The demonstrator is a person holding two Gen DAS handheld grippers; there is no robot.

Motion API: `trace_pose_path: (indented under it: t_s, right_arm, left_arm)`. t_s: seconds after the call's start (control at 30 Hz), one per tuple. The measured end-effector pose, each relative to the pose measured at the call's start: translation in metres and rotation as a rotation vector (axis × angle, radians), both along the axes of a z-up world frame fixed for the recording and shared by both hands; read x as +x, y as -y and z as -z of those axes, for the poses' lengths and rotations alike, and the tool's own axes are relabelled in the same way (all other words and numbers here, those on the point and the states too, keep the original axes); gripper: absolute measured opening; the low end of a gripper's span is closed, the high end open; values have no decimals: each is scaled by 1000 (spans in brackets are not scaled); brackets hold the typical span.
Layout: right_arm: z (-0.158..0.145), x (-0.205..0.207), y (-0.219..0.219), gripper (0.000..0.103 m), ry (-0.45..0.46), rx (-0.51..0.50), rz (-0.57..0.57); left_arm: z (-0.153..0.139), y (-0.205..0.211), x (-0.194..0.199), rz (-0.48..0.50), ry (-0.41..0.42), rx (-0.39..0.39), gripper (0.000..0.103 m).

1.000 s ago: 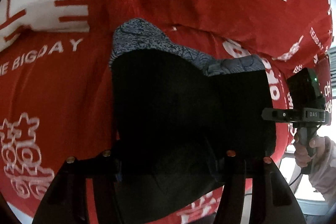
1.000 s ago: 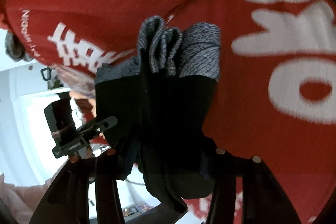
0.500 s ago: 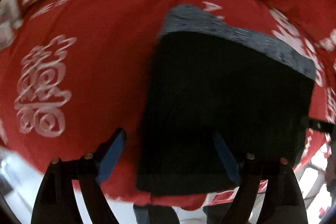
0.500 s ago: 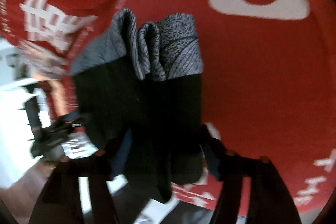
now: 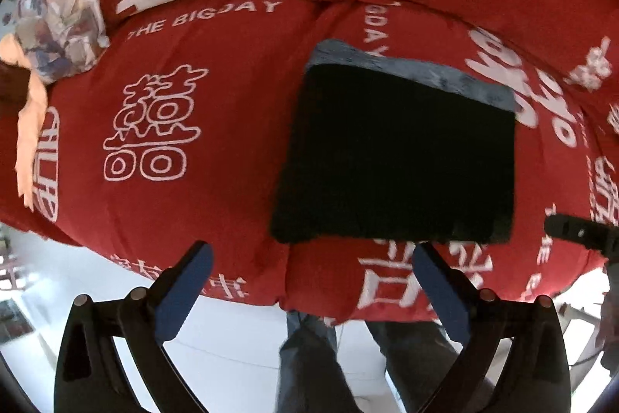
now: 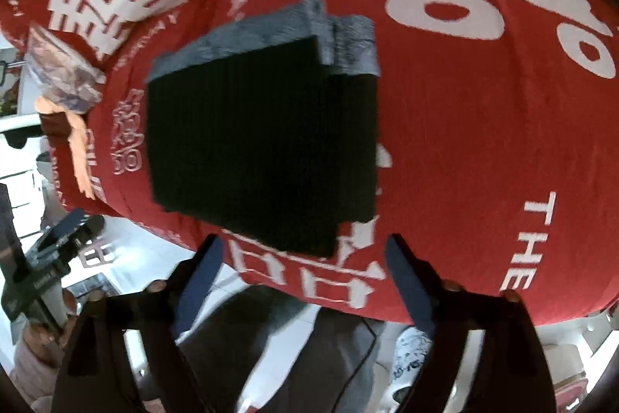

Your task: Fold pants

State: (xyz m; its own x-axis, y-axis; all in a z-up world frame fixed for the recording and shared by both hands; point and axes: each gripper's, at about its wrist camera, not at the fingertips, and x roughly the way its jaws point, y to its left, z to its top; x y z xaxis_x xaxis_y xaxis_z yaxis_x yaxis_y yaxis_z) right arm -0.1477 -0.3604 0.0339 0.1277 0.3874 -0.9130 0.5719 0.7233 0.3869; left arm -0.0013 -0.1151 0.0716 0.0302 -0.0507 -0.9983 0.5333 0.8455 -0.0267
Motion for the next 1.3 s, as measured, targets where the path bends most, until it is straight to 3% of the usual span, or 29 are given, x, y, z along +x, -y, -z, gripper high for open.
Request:
trace_pose_path:
  t_s: [0.2,0.3,0.43,0.5,0.73,0.9,1.3]
  right_arm:
    - [-38,4,-31,103,52,-126,3]
    - [-56,10,-50,103,53,-172,-16]
    - [-79,14,-75,103,37,-247,-6]
    - [-85,14,-85,103,13,-283,9]
    - [-102,13,-117,103,31,-299,7]
    - [-115,22,-136,103,41,-342,-31]
    - [-118,25,-143,103,17,-359,-44]
  left_arm:
    - [-34,-19,-19,58,77,-75,103]
    - [-52,-35,-20,65,48,-151,103]
    - [-64,-49,-18,71,58,-164,103]
    - [-74,-55,-19,78,103,-168,103]
    - [-103,-69,-25,179,191,-253,103]
    - [-100,-61,-33,290,165,-182,103]
    - [-90,-62,-34,275,147,-115,103]
